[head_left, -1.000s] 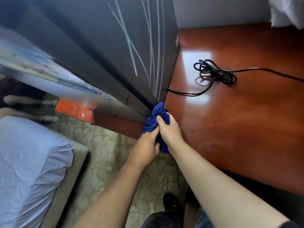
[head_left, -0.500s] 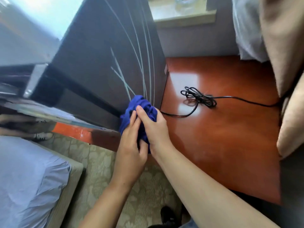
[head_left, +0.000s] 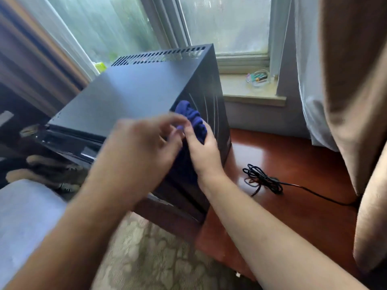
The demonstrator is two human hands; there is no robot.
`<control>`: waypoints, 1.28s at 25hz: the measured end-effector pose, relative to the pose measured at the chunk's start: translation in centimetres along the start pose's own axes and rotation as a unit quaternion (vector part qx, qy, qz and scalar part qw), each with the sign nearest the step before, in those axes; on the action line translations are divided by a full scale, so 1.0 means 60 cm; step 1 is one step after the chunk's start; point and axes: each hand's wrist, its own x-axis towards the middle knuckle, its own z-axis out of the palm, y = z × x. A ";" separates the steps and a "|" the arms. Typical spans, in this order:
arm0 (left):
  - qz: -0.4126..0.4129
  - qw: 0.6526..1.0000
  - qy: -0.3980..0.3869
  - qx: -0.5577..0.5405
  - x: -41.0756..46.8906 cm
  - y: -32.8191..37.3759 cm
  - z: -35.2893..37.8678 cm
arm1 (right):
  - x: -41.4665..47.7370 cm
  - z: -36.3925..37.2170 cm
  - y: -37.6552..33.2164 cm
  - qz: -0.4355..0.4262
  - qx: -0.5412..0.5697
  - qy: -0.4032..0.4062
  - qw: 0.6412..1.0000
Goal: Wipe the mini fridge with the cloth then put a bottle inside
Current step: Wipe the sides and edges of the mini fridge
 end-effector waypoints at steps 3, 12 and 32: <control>0.047 0.985 -0.120 0.117 0.087 -0.005 -0.006 | -0.010 -0.017 0.065 0.036 -0.028 0.050 0.998; 0.223 0.911 -0.273 0.214 0.323 -0.026 0.110 | -0.008 -0.039 0.127 0.138 0.000 0.085 0.987; 0.253 0.902 -0.348 -0.017 0.458 -0.177 0.083 | 0.065 0.043 -0.008 -0.249 -0.093 0.219 0.939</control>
